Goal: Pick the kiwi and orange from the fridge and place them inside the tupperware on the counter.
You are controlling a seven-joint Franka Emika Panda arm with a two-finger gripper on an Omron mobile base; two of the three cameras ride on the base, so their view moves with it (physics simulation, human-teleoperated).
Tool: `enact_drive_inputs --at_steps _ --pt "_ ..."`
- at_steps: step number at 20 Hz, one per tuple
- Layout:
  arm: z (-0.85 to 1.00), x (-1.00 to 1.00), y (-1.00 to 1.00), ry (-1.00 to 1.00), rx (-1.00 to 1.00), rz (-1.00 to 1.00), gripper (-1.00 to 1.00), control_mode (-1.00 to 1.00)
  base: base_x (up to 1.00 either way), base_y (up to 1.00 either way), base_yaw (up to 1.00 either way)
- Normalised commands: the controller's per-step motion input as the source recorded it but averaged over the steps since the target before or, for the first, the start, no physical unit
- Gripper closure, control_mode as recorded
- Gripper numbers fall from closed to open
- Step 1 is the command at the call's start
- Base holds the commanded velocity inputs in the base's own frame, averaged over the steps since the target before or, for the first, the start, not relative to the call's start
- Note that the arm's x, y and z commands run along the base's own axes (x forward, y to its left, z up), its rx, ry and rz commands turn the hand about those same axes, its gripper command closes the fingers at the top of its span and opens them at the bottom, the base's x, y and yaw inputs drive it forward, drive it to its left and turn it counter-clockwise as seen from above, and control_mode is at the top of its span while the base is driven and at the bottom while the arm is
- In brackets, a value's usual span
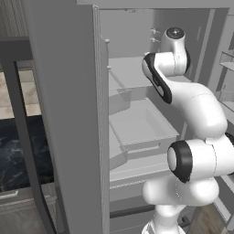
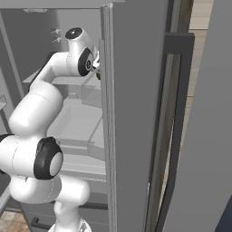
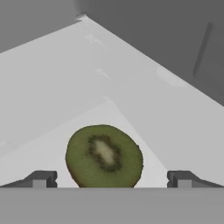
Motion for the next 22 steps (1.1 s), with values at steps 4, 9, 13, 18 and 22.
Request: enact_drive_inputs --at_steps 4,9,13,18,22 --pt "-0.04 0.03 0.0 0.0 0.0 0.0 -1.0 -1.0 0.0 0.0 0.0" --pt "-0.04 0.04 0.0 0.0 0.0 0.0 -1.0 -1.0 0.0 0.0 0.0" --pt "-0.04 0.1 0.0 0.0 0.0 0.0 -1.0 -1.0 0.0 0.0 0.0" --pt "-0.03 0.13 0.0 0.0 0.0 0.0 -1.0 -1.0 0.0 0.0 0.0" --pt "-0.03 0.1 0.0 0.0 0.0 0.0 -1.0 -1.0 0.0 0.0 0.0"
